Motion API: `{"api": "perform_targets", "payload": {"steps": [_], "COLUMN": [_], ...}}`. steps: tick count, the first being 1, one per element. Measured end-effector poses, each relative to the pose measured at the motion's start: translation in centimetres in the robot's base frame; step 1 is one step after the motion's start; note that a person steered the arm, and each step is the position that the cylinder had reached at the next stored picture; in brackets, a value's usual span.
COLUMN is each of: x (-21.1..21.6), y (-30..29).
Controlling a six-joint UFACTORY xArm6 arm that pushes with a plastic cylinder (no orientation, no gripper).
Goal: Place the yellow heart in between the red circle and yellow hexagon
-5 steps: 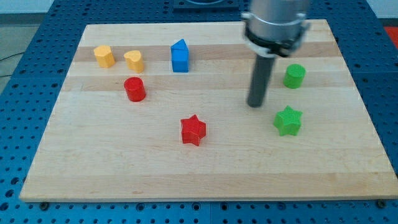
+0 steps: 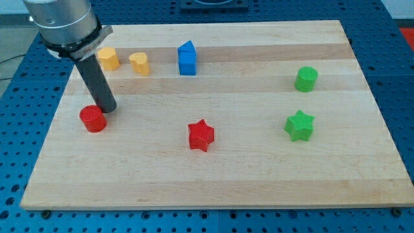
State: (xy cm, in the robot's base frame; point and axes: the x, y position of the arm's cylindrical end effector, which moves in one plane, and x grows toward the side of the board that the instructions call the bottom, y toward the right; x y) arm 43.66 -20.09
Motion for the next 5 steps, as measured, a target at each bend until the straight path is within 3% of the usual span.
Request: {"api": "perform_targets", "payload": {"steps": [2,4,5], "x": [-7.4,-10.4,-13.7], "y": [5.1,9.8,7.6]}}
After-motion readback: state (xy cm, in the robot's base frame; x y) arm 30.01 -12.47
